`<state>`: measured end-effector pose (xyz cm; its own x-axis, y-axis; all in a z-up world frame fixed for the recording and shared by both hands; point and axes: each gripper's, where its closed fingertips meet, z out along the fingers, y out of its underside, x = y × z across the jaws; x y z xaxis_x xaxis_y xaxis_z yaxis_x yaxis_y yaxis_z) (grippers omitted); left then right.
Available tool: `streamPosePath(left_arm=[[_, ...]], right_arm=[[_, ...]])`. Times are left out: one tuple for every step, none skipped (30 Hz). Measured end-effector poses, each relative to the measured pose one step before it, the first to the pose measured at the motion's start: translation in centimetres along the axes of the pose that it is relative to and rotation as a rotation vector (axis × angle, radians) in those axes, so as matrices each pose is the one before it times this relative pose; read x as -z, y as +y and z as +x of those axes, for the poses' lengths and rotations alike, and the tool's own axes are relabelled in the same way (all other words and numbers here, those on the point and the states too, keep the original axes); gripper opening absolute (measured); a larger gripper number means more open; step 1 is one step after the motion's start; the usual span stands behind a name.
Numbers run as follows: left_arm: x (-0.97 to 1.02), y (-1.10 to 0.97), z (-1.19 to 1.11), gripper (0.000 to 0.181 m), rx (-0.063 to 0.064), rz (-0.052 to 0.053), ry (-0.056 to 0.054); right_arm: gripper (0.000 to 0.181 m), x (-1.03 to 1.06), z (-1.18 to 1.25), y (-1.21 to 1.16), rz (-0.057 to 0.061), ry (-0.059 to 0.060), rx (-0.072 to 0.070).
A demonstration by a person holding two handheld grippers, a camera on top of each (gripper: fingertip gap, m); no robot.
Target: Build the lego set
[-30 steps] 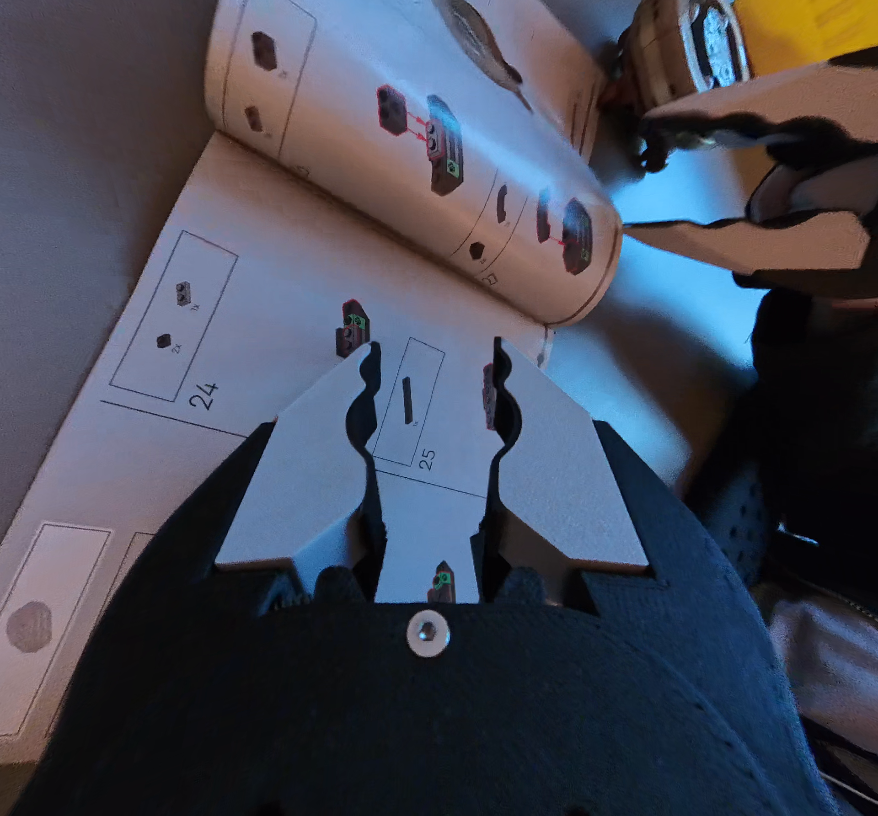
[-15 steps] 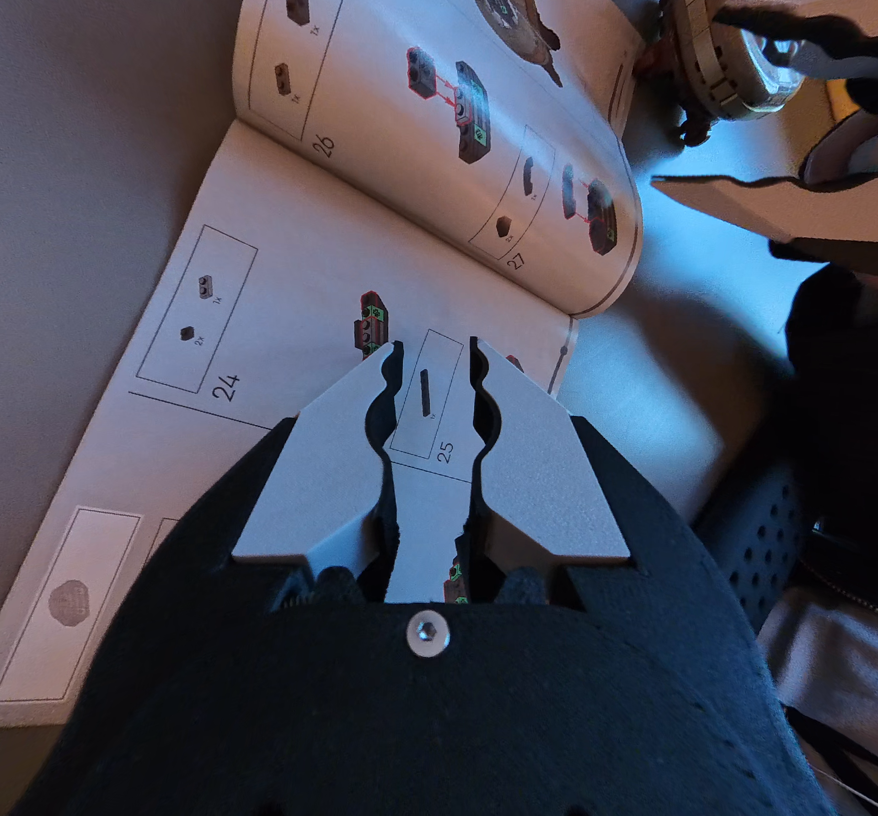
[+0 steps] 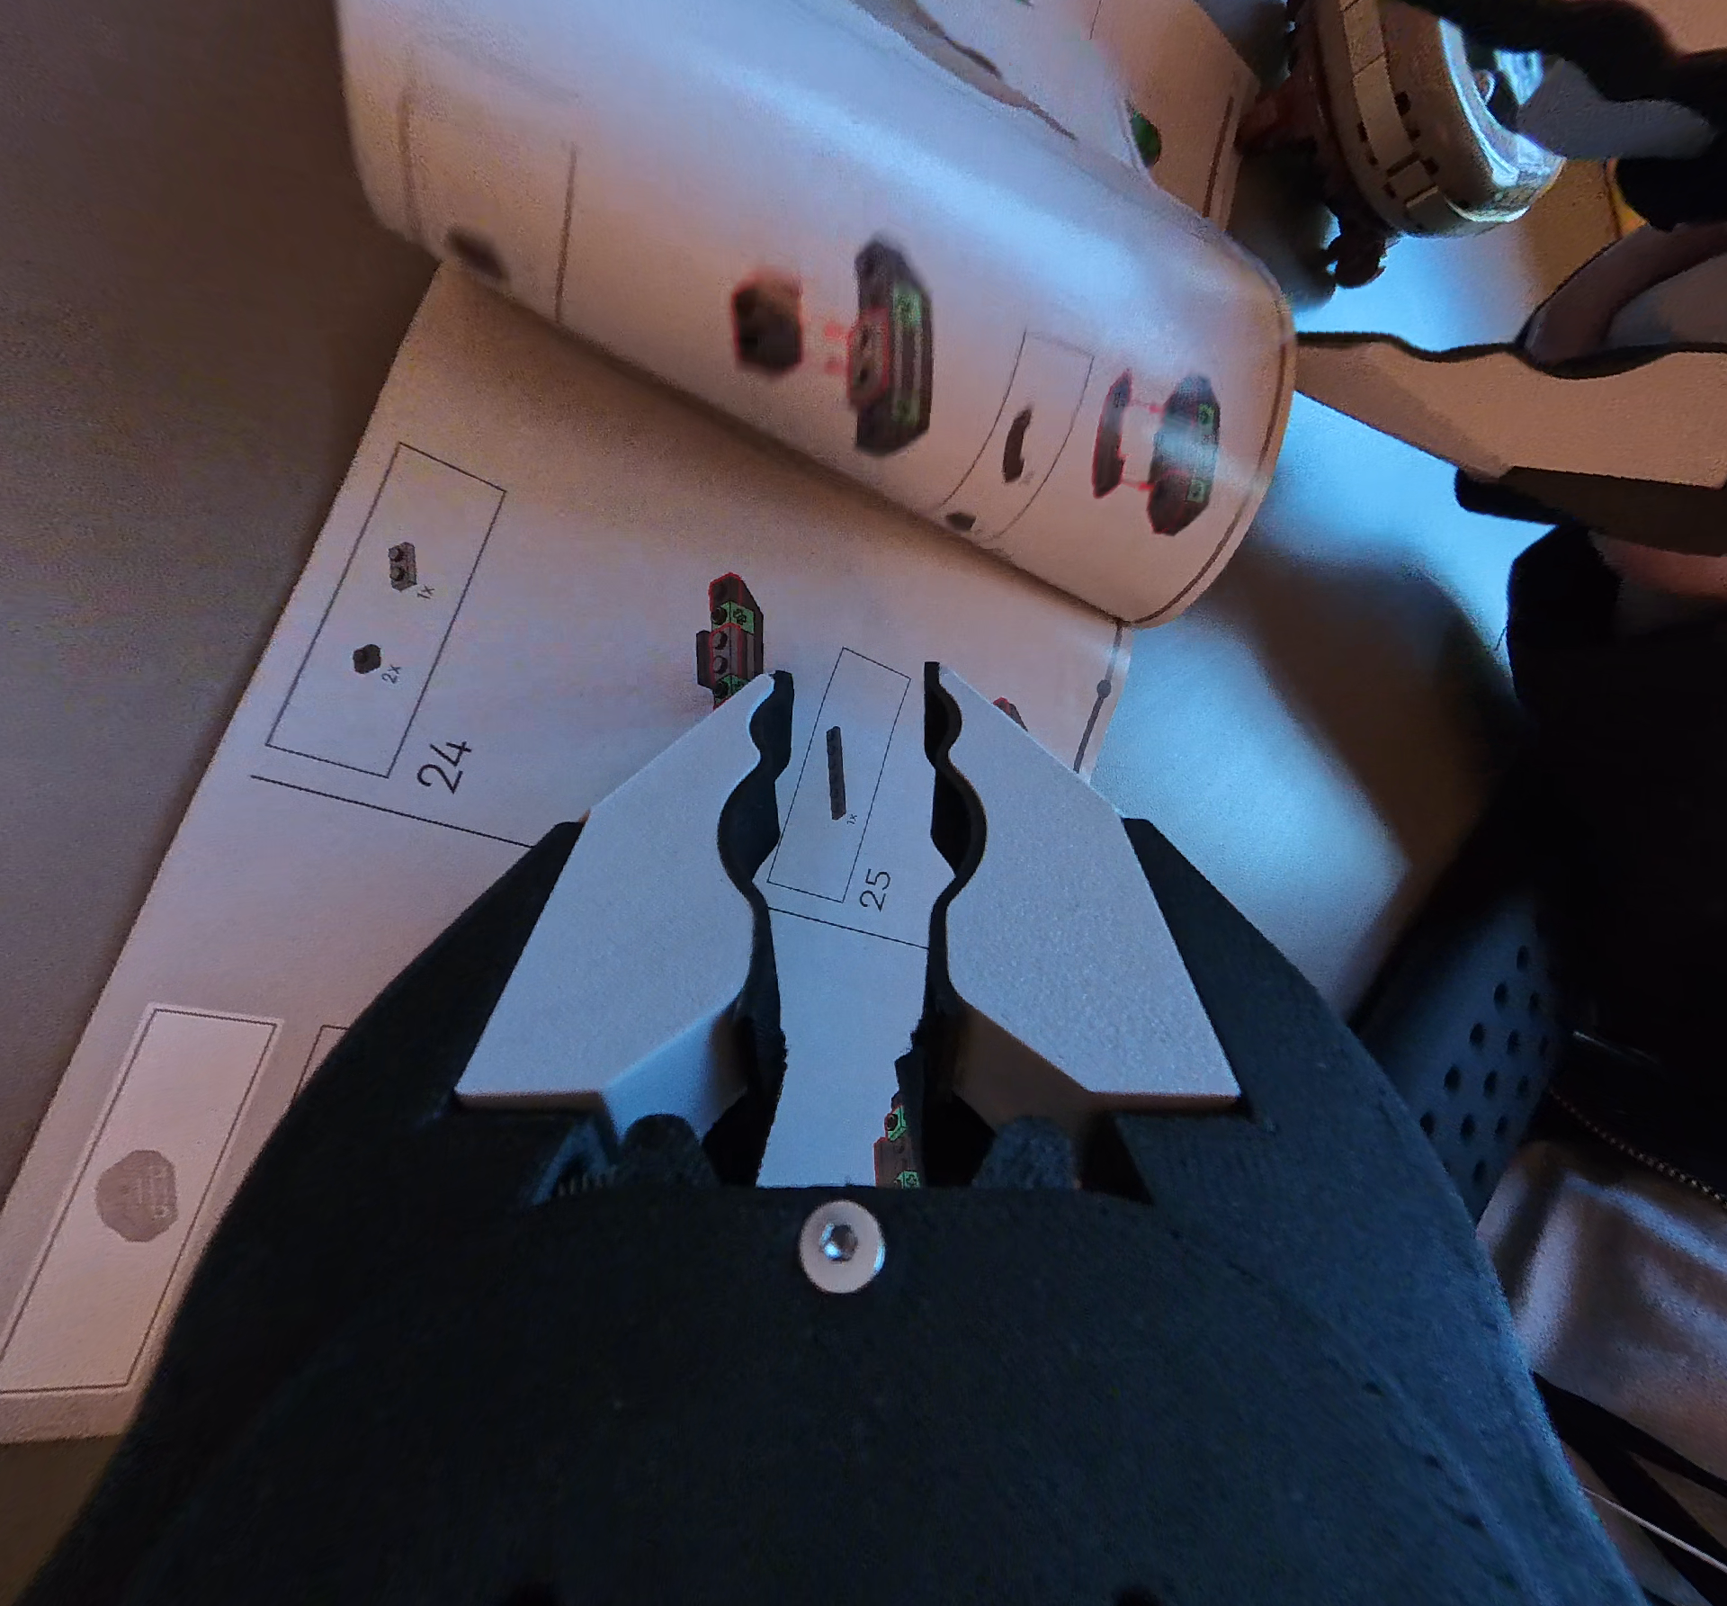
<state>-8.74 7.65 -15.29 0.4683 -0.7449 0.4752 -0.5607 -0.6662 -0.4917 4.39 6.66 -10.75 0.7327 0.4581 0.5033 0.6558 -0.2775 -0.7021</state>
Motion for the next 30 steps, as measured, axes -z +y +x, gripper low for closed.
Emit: streamPosePath(left_arm=[[0.029, 0.016, 0.007, 0.027, 0.0062, -0.0011, 0.0042], [0.030, -0.007, -0.006, 0.027, 0.0107, 0.0001, 0.0053], [0.046, -0.024, -0.036, 0.026, 0.0138, 0.0020, 0.0052], [0.073, 0.001, -0.096, 0.026, 0.0143, 0.0003, 0.0018], [0.088, -0.007, -0.188, 0.025, 0.0100, 0.0011, -0.0023], [0.075, 0.014, -0.207, 0.023, 0.0068, 0.0007, -0.0048], [0.045, 0.036, -0.175, 0.021, 0.0063, -0.0011, -0.0021], [0.012, 0.024, -0.104, 0.019, 0.0069, -0.0015, 0.0016], [0.017, 0.017, -0.052, 0.018, 0.0061, -0.0002, 0.0035], [0.016, 0.012, -0.041, 0.018, 0.0049, -0.0001, 0.0037], [0.021, 0.020, -0.029, 0.017, 0.0053, -0.0016, 0.0044], [0.026, 0.027, -0.017, 0.017, 0.0051, -0.0022, 0.0054], [0.020, 0.015, 0.005, 0.017, 0.0061, -0.0003, 0.0076], [0.029, 0.014, -0.041, 0.016, 0.0084, -0.0003, 0.0052], [0.017, 0.004, -0.023, 0.016, 0.0062, -0.0006, 0.0056], [0.026, 0.027, -0.028, 0.016, 0.0034, -0.0020, 0.0038], [0.033, 0.031, -0.032, 0.016, 0.0024, -0.0020, 0.0031], [0.054, 0.026, -0.010, 0.016, 0.0038, -0.0019, 0.0035], [0.041, 0.037, -0.005, 0.016, 0.0037, -0.0023, 0.0035], [0.052, 0.076, -0.008, 0.016, 0.0027, -0.0040, 0.0028], [0.098, 0.066, -0.019, 0.016, 0.0038, -0.0051, 0.0023], [0.151, 0.018, -0.085, 0.018, 0.0062, -0.0022, -0.0005], [0.193, -0.080, -0.119, 0.020, 0.0062, 0.0041, -0.0036], [0.259, -0.168, -0.208, 0.021, 0.0043, 0.0109, -0.0094], [0.307, -0.314, -0.188, 0.021, 0.0026, 0.0202, -0.0088], [0.364, -0.482, -0.123, 0.022, 0.0061, 0.0306, -0.0050], [0.414, -0.652, 0.035, 0.022, 0.0102, 0.0412, 0.0050], [0.455, -0.775, 0.257, 0.022, 0.0120, 0.0495, 0.0209], [0.441, -0.750, 0.362, 0.020, 0.0156, 0.0486, 0.0290], [0.363, -0.556, 0.274, 0.020, 0.0161, 0.0360, 0.0264]], right_arm=[[0.059, -0.025, -0.028, -0.706, 0.0308, 0.0118, -0.0158], [0.058, -0.107, -0.164, -0.686, 0.0276, 0.0070, -0.0196], [0.058, -0.159, -0.190, -0.605, 0.0227, 0.0081, -0.0168], [0.058, -0.192, -0.271, -0.427, 0.0113, 0.0037, -0.0084], [0.059, -0.161, -0.003, -0.282, 0.0021, 0.0200, -0.0003], [0.059, -0.071, 0.109, -0.353, 0.0102, 0.0244, 0.0024], [0.061, -0.001, 0.092, -0.451, 0.0188, 0.0189, -0.0116], [0.067, 0.030, 0.211, -0.529, 0.0254, 0.0228, -0.0367], [0.072, 0.057, 0.168, -0.621, 0.0336, 0.0160, -0.0615], [0.073, -0.007, -0.187, -0.579, 0.0331, -0.0084, -0.0812], [0.075, -0.130, -0.418, -0.335, 0.0210, -0.0210, -0.0884], [0.078, -0.270, -0.421, 0.057, 0.0011, -0.0194, -0.0806], [0.084, -0.400, -0.685, 0.370, -0.0161, -0.0349, -0.0655], [0.086, -0.452, -0.917, 0.568, -0.0265, -0.0506, -0.0467], [0.089, -0.423, -0.762, 0.614, -0.0284, -0.0403, -0.0315], [0.091, -0.307, -0.529, 0.514, -0.0230, -0.0252, -0.0164], [0.091, -0.148, -0.417, 0.245, -0.0087, -0.0167, -0.0019], [0.091, -0.016, -0.330, -0.004, 0.0023, -0.0095, 0.0068], [0.091, 0.079, -0.330, -0.174, 0.0083, -0.0086, 0.0090], [0.091, 0.106, -0.416, -0.279, 0.0126, -0.0132, 0.0075], [0.091, 0.088, -0.484, -0.321, 0.0145, -0.0166, 0.0060], [0.091, 0.039, -0.559, -0.245, 0.0118, -0.0219, 0.0060], [0.091, -0.032, -0.845, -0.150, 0.0087, -0.0392, 0.0090], [0.091, -0.100, -0.801, 0.039, -0.0011, -0.0354, 0.0105], [0.091, -0.086, -0.538, 0.113, -0.0042, -0.0187, 0.0146], [0.091, -0.084, -0.570, 0.011, 0.0017, -0.0215, 0.0215], [0.089, -0.072, -0.618, 0.030, -0.0009, -0.0264, 0.0223], [0.088, -0.055, -0.301, 0.051, -0.0036, -0.0082, 0.0175], [0.088, -0.020, -0.191, 0.016, -0.0006, -0.0050, 0.0116], [0.087, -0.010, -0.325, 0.009, 0.0004, -0.0185, 0.0049]])
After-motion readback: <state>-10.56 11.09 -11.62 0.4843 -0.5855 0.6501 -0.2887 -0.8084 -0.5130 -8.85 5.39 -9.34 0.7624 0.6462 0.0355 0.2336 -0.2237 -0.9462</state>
